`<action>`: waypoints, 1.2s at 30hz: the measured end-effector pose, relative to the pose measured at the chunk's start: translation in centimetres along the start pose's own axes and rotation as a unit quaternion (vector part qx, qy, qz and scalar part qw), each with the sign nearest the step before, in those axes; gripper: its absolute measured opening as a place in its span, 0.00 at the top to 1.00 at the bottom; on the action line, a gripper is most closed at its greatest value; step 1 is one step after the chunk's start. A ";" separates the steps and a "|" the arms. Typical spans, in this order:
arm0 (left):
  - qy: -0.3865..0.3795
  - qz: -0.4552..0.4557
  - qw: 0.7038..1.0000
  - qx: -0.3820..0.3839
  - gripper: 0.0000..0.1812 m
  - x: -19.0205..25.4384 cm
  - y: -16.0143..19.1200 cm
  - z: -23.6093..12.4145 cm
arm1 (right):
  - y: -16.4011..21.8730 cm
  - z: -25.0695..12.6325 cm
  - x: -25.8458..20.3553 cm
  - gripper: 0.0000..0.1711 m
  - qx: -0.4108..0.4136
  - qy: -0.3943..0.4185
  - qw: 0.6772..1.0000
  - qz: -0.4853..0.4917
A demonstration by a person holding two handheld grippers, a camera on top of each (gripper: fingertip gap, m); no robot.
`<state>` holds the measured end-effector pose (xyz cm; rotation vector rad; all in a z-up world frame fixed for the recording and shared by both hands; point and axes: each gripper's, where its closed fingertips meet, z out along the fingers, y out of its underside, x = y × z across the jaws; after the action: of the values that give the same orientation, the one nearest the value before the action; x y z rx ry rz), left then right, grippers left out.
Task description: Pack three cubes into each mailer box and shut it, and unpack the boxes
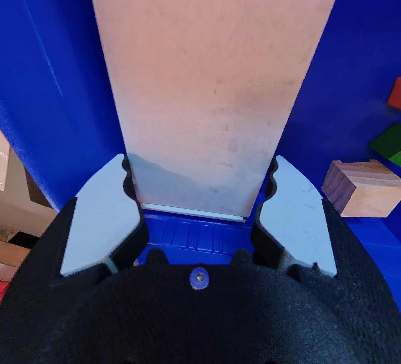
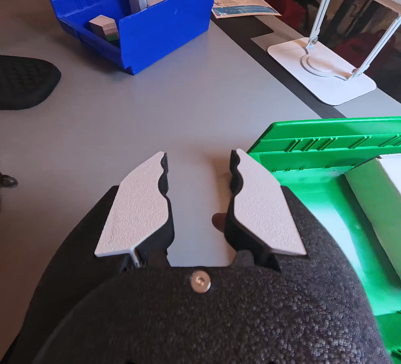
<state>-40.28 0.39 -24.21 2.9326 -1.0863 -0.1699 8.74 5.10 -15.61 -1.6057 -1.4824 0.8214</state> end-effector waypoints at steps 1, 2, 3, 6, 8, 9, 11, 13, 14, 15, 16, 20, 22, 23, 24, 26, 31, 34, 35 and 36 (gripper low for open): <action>-0.001 0.006 1.000 -0.006 0.34 -0.1 0.0 0.0 | 0.0 0.1 -0.1 0.68 0.005 -0.008 1.000 0.003; -0.003 0.010 1.000 -0.012 0.34 -0.1 0.1 0.0 | 0.1 0.3 -0.2 0.69 0.009 -0.013 1.000 0.007; -0.007 0.018 1.000 -0.021 0.34 0.0 0.2 0.0 | 0.1 0.4 -0.3 0.69 0.011 -0.018 1.000 0.009; 0.009 0.046 0.998 -0.045 0.35 1.4 0.6 -0.3 | 0.4 0.7 -0.5 0.70 0.015 -0.027 0.999 0.011; 0.031 0.052 0.997 -0.047 0.35 2.8 0.5 -0.7 | 0.4 0.7 -0.7 0.70 0.020 -0.031 0.999 0.011; 0.035 0.055 0.997 -0.048 0.35 3.2 0.4 -0.9 | 0.4 0.7 -0.8 0.70 0.023 -0.033 0.999 0.013; 0.027 0.058 0.997 -0.040 0.35 3.5 0.1 -1.2 | 0.3 0.5 -0.9 0.70 0.028 -0.034 0.999 0.012; 0.020 0.053 0.998 -0.030 0.31 3.3 -0.2 -1.0 | 0.2 0.5 -1.0 0.70 0.032 -0.035 0.999 0.012; 0.020 0.051 0.998 -0.032 0.28 3.3 -0.1 -0.9 | 0.2 0.6 -1.0 0.70 0.033 -0.035 0.999 0.013; 0.020 0.050 0.998 -0.034 0.27 3.2 -0.1 -0.7 | 0.2 0.6 -1.0 0.70 0.033 -0.035 0.999 0.013; 0.024 0.049 0.998 -0.035 0.26 3.3 0.0 -0.6 | 0.3 0.6 -1.1 0.70 0.031 -0.036 0.999 0.013; 0.028 0.059 0.997 -0.042 0.26 3.7 0.1 1.0 | 0.4 0.6 -1.4 0.70 0.032 -0.037 0.999 0.011; 0.025 0.068 0.997 -0.039 0.25 3.7 0.0 1.4 | 0.5 0.6 -1.4 0.70 0.033 -0.036 0.999 0.013; 0.023 0.070 0.997 -0.029 0.25 3.7 -0.1 1.4 | 0.6 0.6 -1.4 0.70 0.033 -0.035 0.999 0.014; 0.019 0.067 0.997 -0.027 0.26 3.7 0.0 1.4 | 0.6 0.6 -1.4 0.70 0.032 -0.035 0.999 0.014; 0.006 0.067 0.998 -0.013 0.26 3.7 -0.1 0.8 | 0.6 0.4 -1.5 0.70 0.033 -0.033 0.999 0.012; -0.007 0.047 0.997 0.054 0.26 4.2 -0.4 -4.4 | -0.1 0.1 -1.7 0.70 0.047 -0.029 0.998 0.005; 0.008 0.063 0.992 0.109 0.27 6.9 -1.8 -9.0 | -1.2 0.0 -2.0 0.71 0.073 -0.010 0.997 -0.031; 0.018 0.075 0.989 0.127 0.27 8.4 -2.6 -10.3 | -1.7 0.0 -2.3 0.71 0.083 0.002 0.995 -0.054; 0.035 0.091 0.985 0.143 0.27 10.2 -3.5 -11.6 | -2.2 0.1 -2.6 0.70 0.090 0.012 0.993 -0.079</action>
<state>-29.12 -3.90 -13.87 3.0267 -1.4701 0.0994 7.24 2.54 -13.86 -1.3430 -1.4552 0.8185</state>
